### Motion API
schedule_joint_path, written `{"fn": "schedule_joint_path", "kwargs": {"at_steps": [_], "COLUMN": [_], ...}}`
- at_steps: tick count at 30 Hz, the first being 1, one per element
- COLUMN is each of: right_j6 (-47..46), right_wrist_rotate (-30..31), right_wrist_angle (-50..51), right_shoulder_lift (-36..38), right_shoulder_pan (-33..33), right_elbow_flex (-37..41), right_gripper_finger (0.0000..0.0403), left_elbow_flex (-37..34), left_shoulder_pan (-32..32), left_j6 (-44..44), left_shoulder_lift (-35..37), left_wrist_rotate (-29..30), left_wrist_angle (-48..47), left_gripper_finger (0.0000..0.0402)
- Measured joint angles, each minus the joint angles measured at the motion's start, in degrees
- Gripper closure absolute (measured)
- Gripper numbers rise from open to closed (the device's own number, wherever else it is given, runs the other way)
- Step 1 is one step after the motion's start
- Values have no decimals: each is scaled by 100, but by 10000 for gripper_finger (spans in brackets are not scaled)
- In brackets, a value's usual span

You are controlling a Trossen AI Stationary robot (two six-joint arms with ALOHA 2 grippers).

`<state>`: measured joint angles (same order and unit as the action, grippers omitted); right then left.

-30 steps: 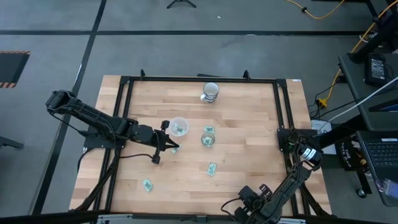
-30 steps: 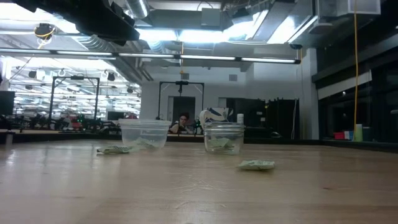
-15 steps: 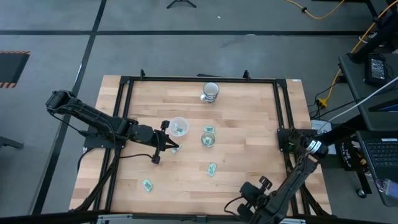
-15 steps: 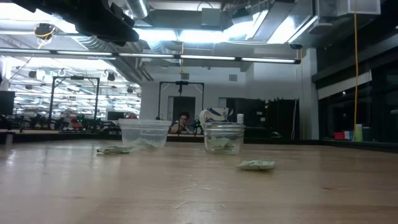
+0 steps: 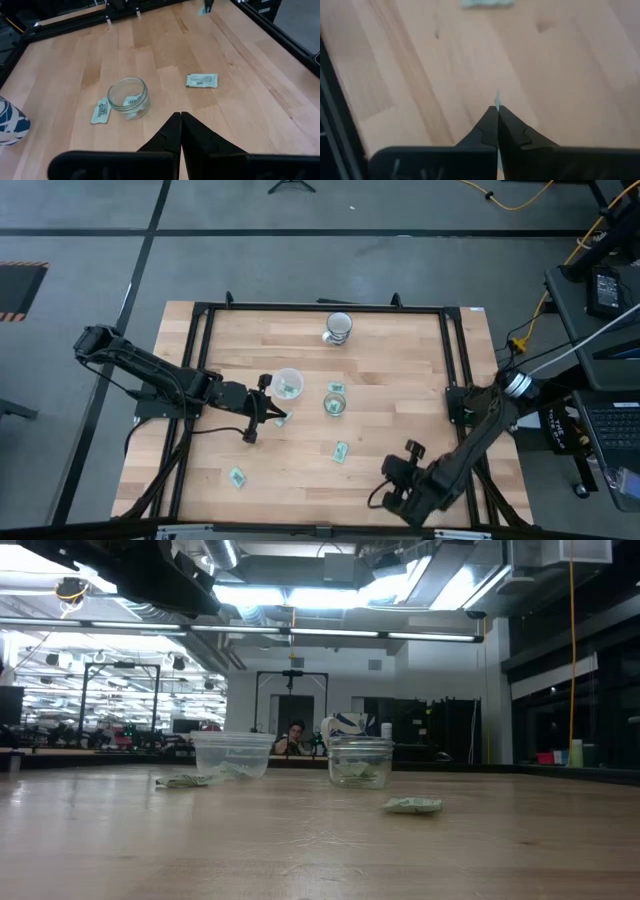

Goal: Pick and place Stevia / Truvia into bins
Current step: Put the stevia packet into the transparent container

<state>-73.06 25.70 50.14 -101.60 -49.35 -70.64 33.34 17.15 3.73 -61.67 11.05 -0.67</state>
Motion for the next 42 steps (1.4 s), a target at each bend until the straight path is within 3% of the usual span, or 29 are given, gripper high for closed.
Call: {"fn": "schedule_joint_path", "kwargs": {"at_steps": [9, 13, 18, 28, 42], "right_j6": [2171, 3514, 4652, 6218, 6578], "right_wrist_rotate": [573, 238, -124, -252, -1339], "right_wrist_angle": [-2059, -3302, -4131, -5342, -5762], "right_shoulder_lift": [1681, 2292, 2729, 2482, 1853], "right_shoulder_pan": [824, 1279, 1773, 2342, 3554], "right_elbow_flex": [1714, 2249, 2597, 2678, 2468], "right_gripper_finger": [403, 403, 403, 403, 403], "left_elbow_flex": [0, 0, 0, 0, 0], "left_shoulder_pan": [0, 0, 0, 0, 0], "left_j6": [4, 4, 4, 52, 57], "left_shoulder_lift": [0, 0, 0, 0, 0], "left_wrist_rotate": [25, 316, 760, 726, 730], "left_wrist_angle": [0, 0, 4, 37, 2], "left_gripper_finger": [396, 396, 396, 396, 396]}}
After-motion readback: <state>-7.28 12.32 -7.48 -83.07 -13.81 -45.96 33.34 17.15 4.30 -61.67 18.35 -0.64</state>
